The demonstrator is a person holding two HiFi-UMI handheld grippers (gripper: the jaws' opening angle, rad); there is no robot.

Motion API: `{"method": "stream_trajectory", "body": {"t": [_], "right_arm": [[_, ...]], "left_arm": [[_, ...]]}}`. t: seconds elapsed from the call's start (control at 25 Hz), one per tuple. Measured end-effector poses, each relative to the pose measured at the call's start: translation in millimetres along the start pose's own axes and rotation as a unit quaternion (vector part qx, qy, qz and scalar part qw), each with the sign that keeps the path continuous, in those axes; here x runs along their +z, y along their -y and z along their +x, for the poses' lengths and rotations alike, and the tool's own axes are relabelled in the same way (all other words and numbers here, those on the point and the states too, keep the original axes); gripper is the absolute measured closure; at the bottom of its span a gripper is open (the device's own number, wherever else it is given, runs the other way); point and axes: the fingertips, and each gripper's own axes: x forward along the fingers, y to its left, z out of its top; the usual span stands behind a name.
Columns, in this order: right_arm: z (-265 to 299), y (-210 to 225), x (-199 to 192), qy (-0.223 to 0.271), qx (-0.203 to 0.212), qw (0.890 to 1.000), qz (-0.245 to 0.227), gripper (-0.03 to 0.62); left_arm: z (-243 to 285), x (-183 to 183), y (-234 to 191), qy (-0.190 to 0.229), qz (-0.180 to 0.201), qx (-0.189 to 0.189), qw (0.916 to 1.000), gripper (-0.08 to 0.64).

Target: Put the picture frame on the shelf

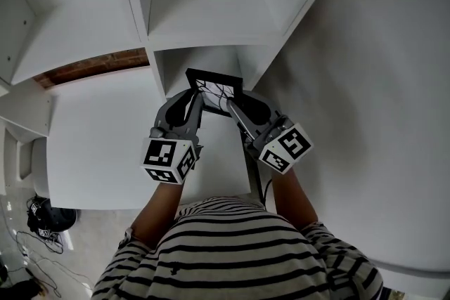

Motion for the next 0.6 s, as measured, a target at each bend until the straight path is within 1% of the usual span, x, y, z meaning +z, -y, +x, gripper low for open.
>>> {"method": "stream_trajectory", "body": {"t": [0.2, 0.36, 0.6], "right_arm": [[8, 22, -13, -0.008, 0.006, 1.0, 0.011, 0.523], [23, 33, -24, -0.016, 0.012, 1.0, 0.014, 0.522], [41, 47, -39, -0.027, 0.005, 0.999, 0.022, 0.511]], "left_arm": [[10, -3, -4, 0.003, 0.021, 0.041, 0.9989, 0.495], [17, -7, -17, 0.005, 0.036, 0.076, 0.9965, 0.495], [27, -12, -32, 0.003, 0.047, 0.109, 0.9929, 0.495]]}}
